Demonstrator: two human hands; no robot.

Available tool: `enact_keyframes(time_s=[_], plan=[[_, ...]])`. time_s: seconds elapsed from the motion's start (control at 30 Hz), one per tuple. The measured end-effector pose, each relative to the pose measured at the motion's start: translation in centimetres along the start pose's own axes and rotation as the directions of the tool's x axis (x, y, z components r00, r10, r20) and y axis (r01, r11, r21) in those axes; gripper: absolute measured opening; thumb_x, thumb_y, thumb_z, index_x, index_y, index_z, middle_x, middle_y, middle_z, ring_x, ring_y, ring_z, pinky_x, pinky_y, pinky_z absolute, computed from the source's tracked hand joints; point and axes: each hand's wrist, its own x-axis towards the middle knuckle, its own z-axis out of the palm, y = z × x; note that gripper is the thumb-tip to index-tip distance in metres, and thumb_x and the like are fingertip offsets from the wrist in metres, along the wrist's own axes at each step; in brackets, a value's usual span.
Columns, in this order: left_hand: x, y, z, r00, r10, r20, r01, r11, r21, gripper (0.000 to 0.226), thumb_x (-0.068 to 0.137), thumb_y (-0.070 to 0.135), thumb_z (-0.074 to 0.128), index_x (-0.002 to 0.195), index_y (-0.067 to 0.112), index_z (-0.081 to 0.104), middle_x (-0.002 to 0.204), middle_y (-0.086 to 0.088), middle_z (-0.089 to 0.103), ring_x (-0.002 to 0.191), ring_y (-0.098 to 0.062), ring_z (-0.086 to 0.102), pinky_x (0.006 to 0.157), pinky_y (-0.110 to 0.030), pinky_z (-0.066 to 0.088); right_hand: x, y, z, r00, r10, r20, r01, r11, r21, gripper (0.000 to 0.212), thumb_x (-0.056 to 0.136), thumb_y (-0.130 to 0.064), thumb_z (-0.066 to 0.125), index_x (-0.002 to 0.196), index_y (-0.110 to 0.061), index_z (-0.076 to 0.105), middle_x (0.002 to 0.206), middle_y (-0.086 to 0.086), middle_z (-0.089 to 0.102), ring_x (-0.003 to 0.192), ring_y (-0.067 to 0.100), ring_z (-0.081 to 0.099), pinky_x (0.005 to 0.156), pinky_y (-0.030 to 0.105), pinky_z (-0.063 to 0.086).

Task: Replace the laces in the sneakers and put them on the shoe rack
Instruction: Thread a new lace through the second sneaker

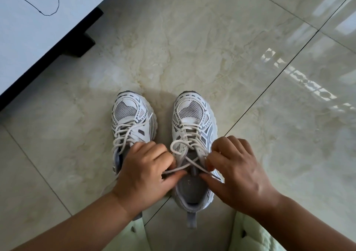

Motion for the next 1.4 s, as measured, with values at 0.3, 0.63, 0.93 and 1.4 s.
enact_keyframes(time_s=[0.3,0.63,0.93,1.4], plan=[[0.1,-1.8,-1.5,0.995,0.048,-0.088,-0.049,0.999,-0.014,0.033,0.078,0.022,0.058,0.049,0.015,0.043,0.057,0.003,0.044,0.057,-0.019,0.042,0.062,-0.036,0.032,-1.0,2.3,0.3,0.986,0.132,-0.106,-0.1,0.96,0.263,0.015,0.078,-0.029,0.058,0.068,-0.021,0.049,0.093,-0.007,0.047,0.087,0.019,0.046,0.075,0.035,0.037],[0.8,-0.2,-1.4,0.997,-0.077,-0.019,0.073,0.987,-0.141,0.043,0.07,0.057,0.062,0.085,0.017,0.06,0.073,0.011,0.06,0.071,-0.004,0.047,0.08,-0.023,0.031,0.7,1.0,-0.2,0.979,0.205,0.018,-0.2,0.926,0.319,0.046,0.067,-0.057,0.059,0.098,-0.023,0.051,0.083,-0.014,0.056,0.076,0.004,0.053,0.075,0.031,0.042],[1.1,-1.9,-1.6,0.99,0.063,0.127,-0.03,0.969,-0.244,0.033,0.084,0.046,0.058,0.068,0.019,0.068,0.053,0.01,0.057,0.048,-0.008,0.046,0.062,-0.017,0.033,0.9,1.9,-0.5,0.999,0.018,-0.03,-0.009,0.959,0.284,0.021,0.085,-0.031,0.052,0.075,-0.015,0.059,0.059,-0.008,0.053,0.055,0.011,0.044,0.052,0.021,0.035],[0.3,-4.0,-3.0,0.994,-0.026,-0.106,0.01,0.989,-0.147,0.036,0.075,0.018,0.054,0.046,0.012,0.034,0.044,0.0,0.027,0.047,-0.017,0.025,0.063,-0.038,0.044,0.1,4.5,-1.4,0.999,0.037,0.008,-0.038,0.972,0.23,0.025,0.085,-0.032,0.047,0.071,-0.013,0.055,0.056,-0.01,0.048,0.054,0.012,0.04,0.052,0.019,0.033]])
